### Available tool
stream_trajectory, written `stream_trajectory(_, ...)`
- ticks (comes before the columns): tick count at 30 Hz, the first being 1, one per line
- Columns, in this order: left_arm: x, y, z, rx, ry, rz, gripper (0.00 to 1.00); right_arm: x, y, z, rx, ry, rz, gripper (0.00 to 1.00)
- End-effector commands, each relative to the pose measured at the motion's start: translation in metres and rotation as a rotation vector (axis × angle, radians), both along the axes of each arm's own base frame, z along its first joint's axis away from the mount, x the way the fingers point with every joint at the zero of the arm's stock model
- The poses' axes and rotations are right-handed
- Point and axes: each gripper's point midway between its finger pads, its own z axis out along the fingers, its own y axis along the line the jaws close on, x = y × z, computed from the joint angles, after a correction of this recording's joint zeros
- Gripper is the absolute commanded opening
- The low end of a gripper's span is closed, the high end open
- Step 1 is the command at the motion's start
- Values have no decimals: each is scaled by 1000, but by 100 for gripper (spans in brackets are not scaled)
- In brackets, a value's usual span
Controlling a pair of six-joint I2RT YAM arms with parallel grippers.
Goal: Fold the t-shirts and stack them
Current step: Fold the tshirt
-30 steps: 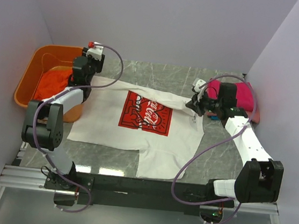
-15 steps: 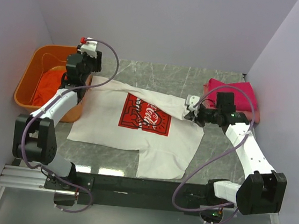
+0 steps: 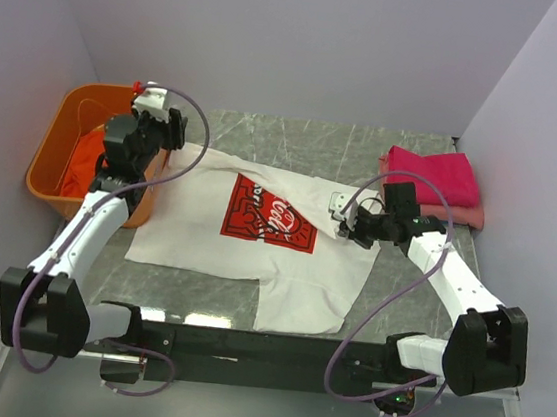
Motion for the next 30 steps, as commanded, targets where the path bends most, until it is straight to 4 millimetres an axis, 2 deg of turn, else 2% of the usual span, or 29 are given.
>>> stream_trajectory(1, -19, -7, -6, -58, 29, -35, 57, 15, 3, 12, 6, -53, -26, 0)
stream_trajectory(6, -38, -6, -13, -78, 67, -32, 57, 7, 5, 9, -9, -47, -2, 0)
stream_trajectory(8, -49, -5, -9, -85, 67, -28, 57, -2, 8, 2, -30, -38, 32, 1)
stream_trajectory(9, -53, -5, -9, -92, 70, -31, 57, -11, 11, -4, -49, -21, 58, 5)
stream_trajectory(10, -61, -5, -6, -96, 63, -33, 57, -16, 12, -9, -67, -11, 73, 11)
stream_trajectory(11, -66, -5, -11, -101, 83, -32, 57, -23, 11, -17, -85, 7, 87, 31)
stream_trajectory(13, -81, -4, -14, -118, 86, -28, 57, -27, 9, -19, -101, 9, 75, 51)
stream_trajectory(14, -86, -4, -19, -120, 102, -27, 57, -23, 6, -16, -84, 28, 2, 66)
stream_trajectory(15, -92, -3, -22, -125, 106, -23, 57, -11, 3, -6, -67, -16, -49, 70)
stream_trajectory(17, -107, 1, -31, -124, 114, -6, 59, 13, -16, 13, -13, -29, -210, 76)
stream_trajectory(19, -121, 6, -39, -121, 119, 17, 60, 38, -36, 24, 32, -20, -334, 77)
stream_trajectory(20, -125, 7, -42, -121, 118, 21, 62, 55, -41, 40, 62, -11, -420, 77)
stream_trajectory(21, -129, 8, -44, -121, 116, 25, 62, 67, -45, 27, 56, 61, -481, 77)
stream_trajectory(22, -136, 9, -47, -122, 115, 30, 62, 78, -49, 25, 60, 101, -542, 77)
stream_trajectory(23, -139, 11, -48, -125, 112, 40, 63, 98, -52, 40, 96, 124, -641, 73)
stream_trajectory(24, -145, 13, -45, -127, 92, 42, 64, 107, -54, 15, 67, 220, -697, 70)
stream_trajectory(25, -147, 13, -51, -126, 105, 46, 64, 116, -56, 11, 67, 252, -749, 67)
stream_trajectory(26, -150, 13, -51, -123, 104, 46, 65, 132, -55, 17, 101, 276, -825, 61)
stream_trajectory(27, -152, 14, -49, -119, 96, 48, 65, 144, -68, -4, 49, 301, -923, 60)
stream_trajectory(29, -155, 14, -45, -122, 75, 45, 66, 162, -78, -8, 58, 304, -1060, 59)
stream_trajectory(30, -156, 13, -44, -126, 68, 40, 66, 168, -85, -18, 43, 310, -1112, 59)
